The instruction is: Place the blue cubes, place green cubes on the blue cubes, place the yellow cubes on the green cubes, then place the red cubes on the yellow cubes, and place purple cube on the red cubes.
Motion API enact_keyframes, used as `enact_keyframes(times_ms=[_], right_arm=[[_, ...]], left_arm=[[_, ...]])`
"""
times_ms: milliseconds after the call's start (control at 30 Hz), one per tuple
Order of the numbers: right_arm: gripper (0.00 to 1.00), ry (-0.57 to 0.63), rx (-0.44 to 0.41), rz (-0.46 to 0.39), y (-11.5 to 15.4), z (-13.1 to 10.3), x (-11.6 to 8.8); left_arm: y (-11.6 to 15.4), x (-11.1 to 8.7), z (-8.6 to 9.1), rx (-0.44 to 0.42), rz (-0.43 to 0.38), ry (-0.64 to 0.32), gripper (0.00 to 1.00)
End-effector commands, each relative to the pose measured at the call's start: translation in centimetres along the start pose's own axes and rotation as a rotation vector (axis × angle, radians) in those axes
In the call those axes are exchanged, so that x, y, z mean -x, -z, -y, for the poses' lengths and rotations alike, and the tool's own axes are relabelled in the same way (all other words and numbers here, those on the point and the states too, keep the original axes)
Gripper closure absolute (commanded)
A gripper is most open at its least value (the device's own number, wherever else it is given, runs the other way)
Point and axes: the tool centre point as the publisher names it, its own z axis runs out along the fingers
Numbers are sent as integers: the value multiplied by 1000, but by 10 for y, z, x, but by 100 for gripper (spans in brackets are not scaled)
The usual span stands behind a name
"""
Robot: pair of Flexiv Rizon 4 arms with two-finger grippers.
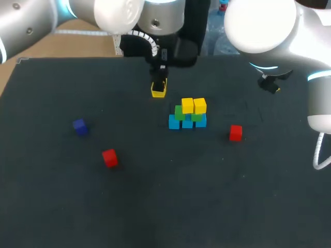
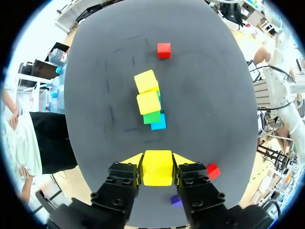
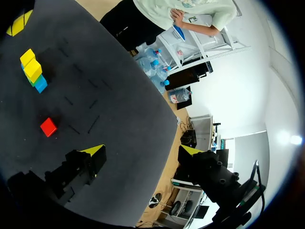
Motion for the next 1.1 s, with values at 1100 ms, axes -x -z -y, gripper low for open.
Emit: enact_keyframes(times_ms=[1100], right_arm=[[0, -1, -1, 4, -1, 0, -1]], left_arm=[[-17, -20, 15, -3, -51, 2, 100]])
